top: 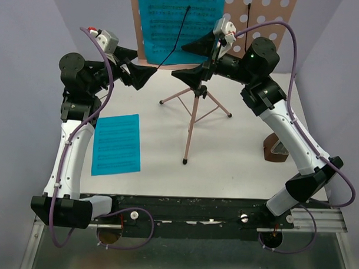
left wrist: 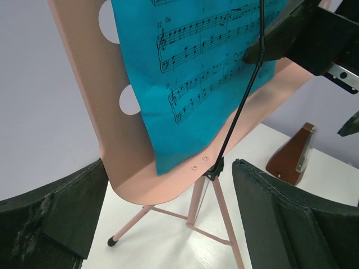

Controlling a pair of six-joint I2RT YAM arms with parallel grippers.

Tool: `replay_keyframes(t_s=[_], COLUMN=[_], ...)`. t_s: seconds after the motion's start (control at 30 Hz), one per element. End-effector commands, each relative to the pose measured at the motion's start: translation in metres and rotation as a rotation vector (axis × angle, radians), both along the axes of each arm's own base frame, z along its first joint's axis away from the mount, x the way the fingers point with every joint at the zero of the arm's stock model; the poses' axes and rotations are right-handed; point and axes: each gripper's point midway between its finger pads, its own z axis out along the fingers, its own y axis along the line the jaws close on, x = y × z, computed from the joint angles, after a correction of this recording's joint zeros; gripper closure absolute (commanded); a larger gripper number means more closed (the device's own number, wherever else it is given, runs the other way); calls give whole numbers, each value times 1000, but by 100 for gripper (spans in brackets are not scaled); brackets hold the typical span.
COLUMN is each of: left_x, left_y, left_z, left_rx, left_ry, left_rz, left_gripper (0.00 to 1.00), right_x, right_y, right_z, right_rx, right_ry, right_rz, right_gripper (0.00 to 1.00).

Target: Pack up the instrument practice props

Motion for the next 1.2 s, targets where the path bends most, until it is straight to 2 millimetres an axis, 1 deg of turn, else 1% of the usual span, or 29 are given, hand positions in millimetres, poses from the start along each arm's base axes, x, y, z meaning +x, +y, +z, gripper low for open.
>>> replay_keyframes(t_s=[0.0,0.1,0.17,0.23,0.3,0.37,0.47,0.57,0.63,0.73,0.9,1.0,1.17], left_x=[13,22,23,18,18,19,25,31,36,43,49,51,59], left_y=[10,14,10,5,3,4,6,6,7,8,7,9,18], left_z=[20,34,39,47,51,54,59,59,59,59,62,64,61], left_rx=[-62,-153,-175,-189,-191,-192,-197,-192,-198,-205,-209,-217,-221], left_ry=[-17,9,6,-6,-11,-21,-32,-35,-31,-33,-42,-44,-31], left_rz=[86,99,64,18,0,-2,6,5,17,28,18,36,93], left_gripper=[1,1,1,1,1,1,2,4,5,9,21,27,36], right_x=[0,1,1,2,3,4,15,23,23,19,6,-2,-18], right_y=[12,18,21,25,27,30,34,39,43,49,58,59,58], right_z=[25,30,31,29,28,29,30,33,35,36,32,34,44], right_rx=[60,74,80,77,77,79,92,103,107,111,99,100,118], right_ry=[-17,-20,-20,-11,-7,-11,-8,4,1,-11,-23,-40,-81], right_rz=[28,26,29,28,21,8,-54,-91,-86,-59,14,52,117], right_gripper=[0,0,0,0,0,0,0,0,0,0,0,0,0])
